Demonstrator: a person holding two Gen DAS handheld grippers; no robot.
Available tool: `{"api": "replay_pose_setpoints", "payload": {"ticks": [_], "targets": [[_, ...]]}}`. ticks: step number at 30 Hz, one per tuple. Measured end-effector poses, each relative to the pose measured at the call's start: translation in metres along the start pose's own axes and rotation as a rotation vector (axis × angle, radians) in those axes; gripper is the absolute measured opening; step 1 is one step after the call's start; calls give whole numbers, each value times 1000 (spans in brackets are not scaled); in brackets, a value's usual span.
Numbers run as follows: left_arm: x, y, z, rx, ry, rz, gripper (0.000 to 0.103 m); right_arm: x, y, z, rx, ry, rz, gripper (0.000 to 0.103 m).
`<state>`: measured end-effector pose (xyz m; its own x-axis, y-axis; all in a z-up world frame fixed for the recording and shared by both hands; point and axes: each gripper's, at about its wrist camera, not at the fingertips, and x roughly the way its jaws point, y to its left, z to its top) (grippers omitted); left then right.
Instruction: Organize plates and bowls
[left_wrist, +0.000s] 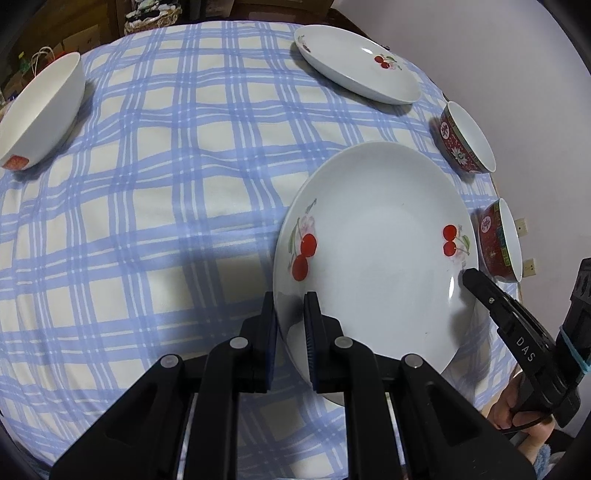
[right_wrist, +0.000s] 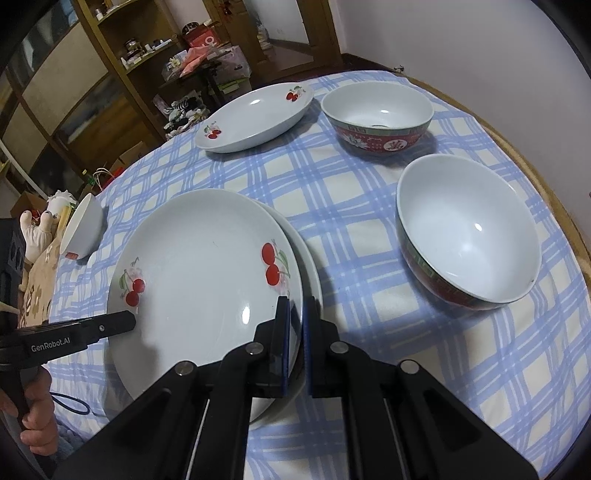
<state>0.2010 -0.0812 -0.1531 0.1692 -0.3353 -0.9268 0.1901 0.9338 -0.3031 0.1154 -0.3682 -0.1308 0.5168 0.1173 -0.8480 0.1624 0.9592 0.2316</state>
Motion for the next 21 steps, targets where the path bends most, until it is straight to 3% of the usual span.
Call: {"api": "replay_pose_setpoints", "payload": {"ticks": [7,13,21], "targets": [[0,-1,0,11,6,13,13,0,1,0,-8,2,3,8],[0,-2,3,13,4,34,15,-1,22,-5,-124,-18,-86,10],[1,0,4,-5,18,21,15,-4,17,-6,-97,-19,-63,10]]}}
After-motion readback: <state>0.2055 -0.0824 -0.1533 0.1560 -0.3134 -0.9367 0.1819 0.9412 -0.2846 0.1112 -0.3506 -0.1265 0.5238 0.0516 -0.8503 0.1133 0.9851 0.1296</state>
